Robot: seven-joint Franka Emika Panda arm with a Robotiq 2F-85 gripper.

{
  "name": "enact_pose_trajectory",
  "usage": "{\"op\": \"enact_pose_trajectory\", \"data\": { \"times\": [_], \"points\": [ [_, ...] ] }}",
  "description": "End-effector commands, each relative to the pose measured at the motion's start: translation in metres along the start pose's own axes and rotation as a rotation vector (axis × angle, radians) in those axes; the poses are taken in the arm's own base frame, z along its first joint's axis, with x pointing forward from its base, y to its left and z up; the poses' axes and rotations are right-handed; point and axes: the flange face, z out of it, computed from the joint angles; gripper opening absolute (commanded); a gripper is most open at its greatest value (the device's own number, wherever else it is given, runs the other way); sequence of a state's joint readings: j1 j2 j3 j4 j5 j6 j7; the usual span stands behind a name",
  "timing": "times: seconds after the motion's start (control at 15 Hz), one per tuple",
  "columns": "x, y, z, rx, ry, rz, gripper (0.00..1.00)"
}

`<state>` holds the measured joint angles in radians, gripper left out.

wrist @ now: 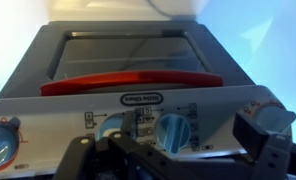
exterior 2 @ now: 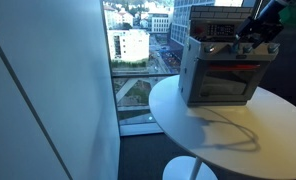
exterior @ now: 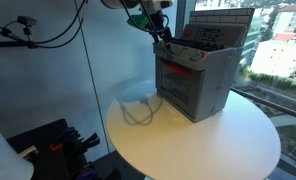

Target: Turn the second knob from the left to the right.

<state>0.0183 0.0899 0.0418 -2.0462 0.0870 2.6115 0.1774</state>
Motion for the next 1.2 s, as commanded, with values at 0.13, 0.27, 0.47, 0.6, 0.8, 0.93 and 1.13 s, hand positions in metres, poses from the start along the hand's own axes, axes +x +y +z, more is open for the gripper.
{"op": "enact_pose_trajectory", "data": {
  "times": [0.13,0.27,0.47,0.6,0.8,0.93,1.13],
  "points": [
    [0.0076,-0.0053,0.0018,0.016,0.046,-0.026,1.00],
    [0.0080,-0.0057,0.0030,0.020,0.062,-0.025,1.00],
    [0.0091,-0.0064,0.0039,0.024,0.082,-0.026,1.00],
    [0.0095,-0.0070,0.0043,0.028,0.090,-0.024,1.00],
    [0.0095,-0.0084,0.0057,0.032,0.099,-0.024,1.00],
    [0.0090,-0.0099,0.0070,0.036,0.099,-0.022,1.00],
    [0.0074,-0.0115,0.0106,0.038,0.096,-0.025,1.00]
  ]
}}
